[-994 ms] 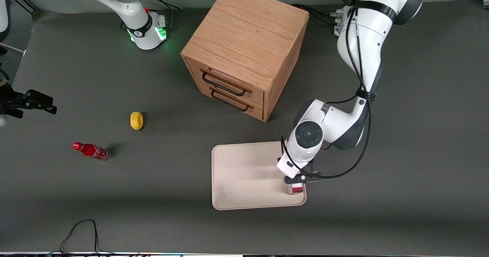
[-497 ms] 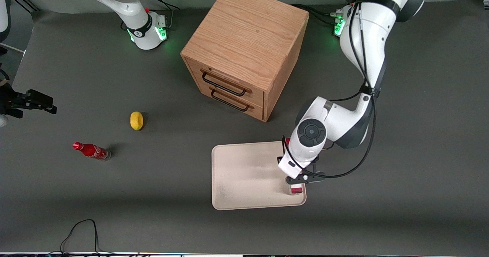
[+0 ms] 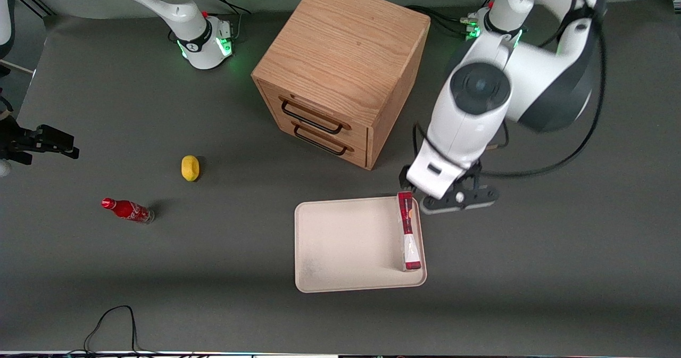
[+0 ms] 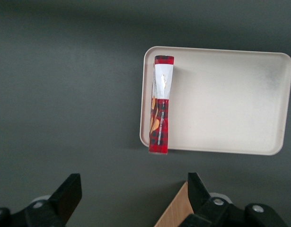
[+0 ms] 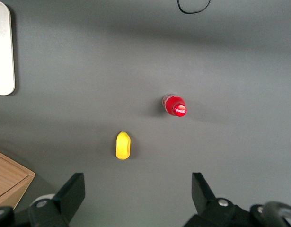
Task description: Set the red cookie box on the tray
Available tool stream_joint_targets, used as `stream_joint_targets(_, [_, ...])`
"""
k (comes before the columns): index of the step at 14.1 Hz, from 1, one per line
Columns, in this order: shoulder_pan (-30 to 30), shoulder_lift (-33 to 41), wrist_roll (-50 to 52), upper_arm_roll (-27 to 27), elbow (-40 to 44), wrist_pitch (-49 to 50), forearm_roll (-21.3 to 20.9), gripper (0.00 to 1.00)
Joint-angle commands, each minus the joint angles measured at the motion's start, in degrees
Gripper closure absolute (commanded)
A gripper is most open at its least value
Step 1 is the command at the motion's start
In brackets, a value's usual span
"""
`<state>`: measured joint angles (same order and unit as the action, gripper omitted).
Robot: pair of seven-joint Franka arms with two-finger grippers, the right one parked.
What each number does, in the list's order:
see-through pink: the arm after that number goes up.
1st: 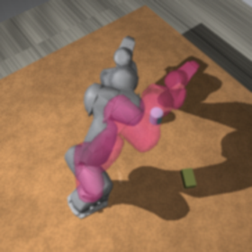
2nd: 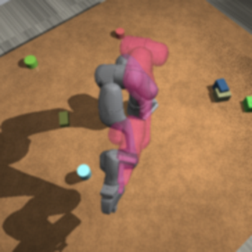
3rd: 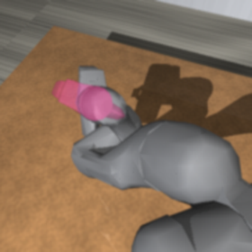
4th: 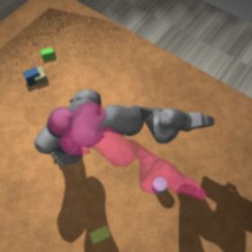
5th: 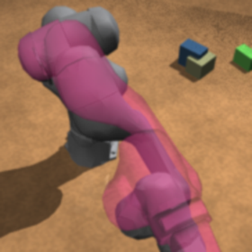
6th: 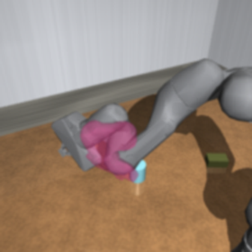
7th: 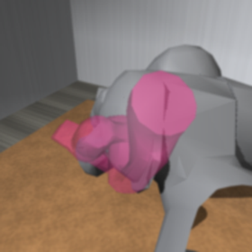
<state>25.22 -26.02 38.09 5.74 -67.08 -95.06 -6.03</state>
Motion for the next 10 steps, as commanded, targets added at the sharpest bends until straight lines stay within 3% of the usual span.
stream_joint_targets(1, [-0.25,5.0,0.15,-0.21,-2.44,3.8,0.76,0.0])
stream_joint_targets(3, [-1.74,7.03,-1.95,-0.82,-3.49,7.15,1.55,0.0])
stream_joint_targets(10, [-18.86,14.51,-21.01,-0.82,-13.25,7.87,3.04,0.0])
